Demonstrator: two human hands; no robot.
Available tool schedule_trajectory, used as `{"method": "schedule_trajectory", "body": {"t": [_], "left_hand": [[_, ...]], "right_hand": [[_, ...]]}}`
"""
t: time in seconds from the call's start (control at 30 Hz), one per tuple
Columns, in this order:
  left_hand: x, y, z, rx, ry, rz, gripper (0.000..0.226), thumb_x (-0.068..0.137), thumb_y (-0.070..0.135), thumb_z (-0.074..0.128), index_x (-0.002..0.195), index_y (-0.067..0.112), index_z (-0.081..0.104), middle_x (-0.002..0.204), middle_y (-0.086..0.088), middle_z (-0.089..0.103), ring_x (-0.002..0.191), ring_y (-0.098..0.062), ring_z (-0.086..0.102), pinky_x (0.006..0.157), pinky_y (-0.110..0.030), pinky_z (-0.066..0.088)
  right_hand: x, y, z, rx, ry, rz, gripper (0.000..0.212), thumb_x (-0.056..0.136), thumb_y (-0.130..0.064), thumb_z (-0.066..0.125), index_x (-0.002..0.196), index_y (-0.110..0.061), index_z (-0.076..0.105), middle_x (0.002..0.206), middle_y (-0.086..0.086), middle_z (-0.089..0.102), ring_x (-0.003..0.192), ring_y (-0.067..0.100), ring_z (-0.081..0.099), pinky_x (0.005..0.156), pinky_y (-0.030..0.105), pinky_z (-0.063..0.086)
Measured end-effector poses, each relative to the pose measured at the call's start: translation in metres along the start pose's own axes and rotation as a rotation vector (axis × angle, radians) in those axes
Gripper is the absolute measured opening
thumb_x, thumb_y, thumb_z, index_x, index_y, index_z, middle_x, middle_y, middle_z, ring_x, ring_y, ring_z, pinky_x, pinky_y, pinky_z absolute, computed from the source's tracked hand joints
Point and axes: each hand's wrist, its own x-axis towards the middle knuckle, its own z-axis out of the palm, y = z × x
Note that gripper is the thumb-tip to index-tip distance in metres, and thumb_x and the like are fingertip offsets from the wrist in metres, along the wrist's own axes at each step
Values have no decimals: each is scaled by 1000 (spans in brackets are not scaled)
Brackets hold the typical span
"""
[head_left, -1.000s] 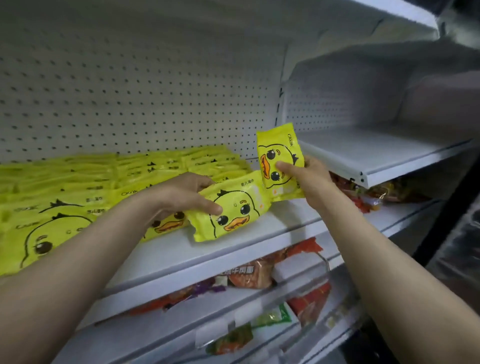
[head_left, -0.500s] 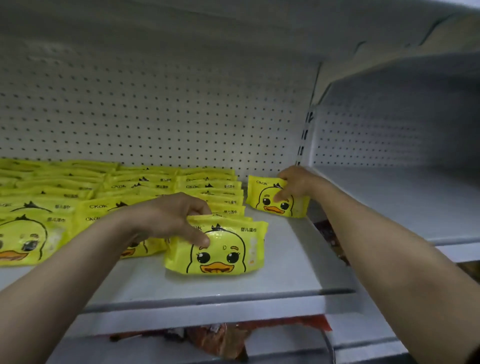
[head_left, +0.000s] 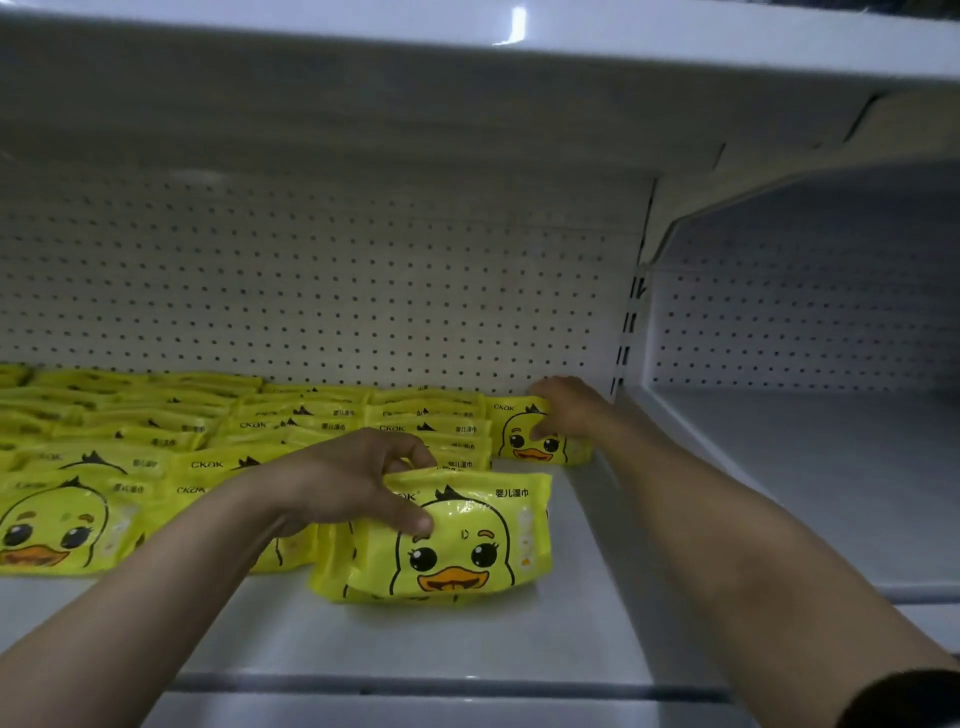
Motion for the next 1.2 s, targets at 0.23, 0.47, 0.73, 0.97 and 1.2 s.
{"method": "schedule_trajectory", "body": {"t": [0.23, 0.47, 0.73, 0.97, 1.2], "left_hand": [[8, 3, 2, -21, 2, -14, 47, 60, 26, 91, 99, 31, 65, 96, 7, 67, 83, 0, 61, 80, -24, 45], [21, 11, 1, 14, 24, -24, 51, 58, 30, 91, 102, 28, 63, 103, 3, 69, 95, -14, 65, 91, -32, 48], [46, 34, 2, 14, 35, 38, 34, 65, 22, 89, 92, 19, 69, 99, 0, 71, 102, -20, 65, 98, -39, 48], [71, 55, 12, -41, 191, 89, 31, 66, 21, 88, 91, 11, 71, 89, -9, 73, 81, -19, 69, 78, -37, 55], [81, 40, 32, 424, 358, 86, 48, 88, 47, 64, 127, 21, 57, 122, 2, 61, 113, -20, 57, 84, -28, 42]], "right_hand": [[8, 6, 13, -43, 120, -4, 53, 72, -26, 83, 117, -23, 56, 116, 6, 60, 108, 26, 55, 73, 32, 40], [8, 7, 27, -179, 306, 16, 59, 71, -27, 82, 119, -16, 49, 122, 6, 50, 116, 26, 44, 79, 37, 45], [-55, -35, -39, 757, 168, 7, 45, 89, -53, 62, 109, -14, 70, 108, 1, 72, 109, 16, 65, 96, 36, 51], [-105, -66, -76, 272, -195, -140, 48, 72, -41, 85, 113, -27, 65, 103, -10, 72, 92, 8, 68, 82, 29, 57], [-92, -35, -75, -6, -50, -27, 38, 71, -34, 85, 97, -26, 58, 98, -6, 58, 93, 14, 54, 71, 28, 45]]}}
